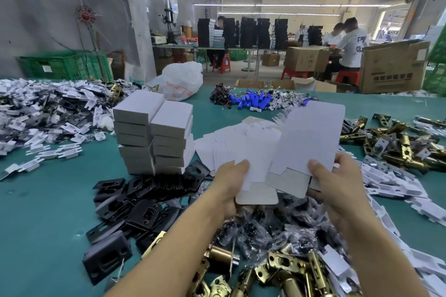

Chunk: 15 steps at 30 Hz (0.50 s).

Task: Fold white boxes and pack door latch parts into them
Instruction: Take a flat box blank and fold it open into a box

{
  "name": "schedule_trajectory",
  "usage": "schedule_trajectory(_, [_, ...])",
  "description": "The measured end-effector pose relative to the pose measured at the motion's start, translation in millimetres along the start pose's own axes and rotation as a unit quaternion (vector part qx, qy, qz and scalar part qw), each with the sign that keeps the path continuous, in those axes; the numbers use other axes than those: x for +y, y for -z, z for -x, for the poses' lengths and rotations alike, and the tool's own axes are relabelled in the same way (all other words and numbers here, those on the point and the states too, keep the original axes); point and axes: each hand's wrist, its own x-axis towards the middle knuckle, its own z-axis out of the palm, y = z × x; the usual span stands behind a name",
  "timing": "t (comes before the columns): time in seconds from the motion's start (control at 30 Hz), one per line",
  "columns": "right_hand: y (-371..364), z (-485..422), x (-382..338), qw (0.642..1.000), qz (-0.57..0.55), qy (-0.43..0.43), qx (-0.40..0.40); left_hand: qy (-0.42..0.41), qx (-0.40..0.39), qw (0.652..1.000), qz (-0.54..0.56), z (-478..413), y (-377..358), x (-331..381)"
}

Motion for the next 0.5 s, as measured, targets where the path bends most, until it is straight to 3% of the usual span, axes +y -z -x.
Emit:
schedule_trajectory(0.1, [1.7,0.0,-0.3,1.000,0.026,0.003,0.000,-0.051,0.145,0.987,-0.037,-30.3,21.6,1.8])
schedule_trajectory(0.2, [1.6,0.3,-0.2,0.999,0.043,0.000,-0.018,-0.119,0.259,0.932,-0.222,-51.4,44.3,15.5])
schedule_trajectory(0.27, [1.2,0.5,0.5,0.998,0.052,0.001,-0.026,-0.123,0.248,0.886,-0.371,-58.2,52.9,21.0])
schedule_trajectory(0.37, [0.8,2.0,-0.4,0.998,0.053,0.003,-0.031,-0.051,0.206,0.800,-0.561,-61.0,53.6,17.3])
schedule_trajectory(0.5, [-0.2,4.1,-1.5,0.996,0.068,-0.009,-0.058,-0.011,0.226,0.666,-0.711,-56.4,49.9,12.9])
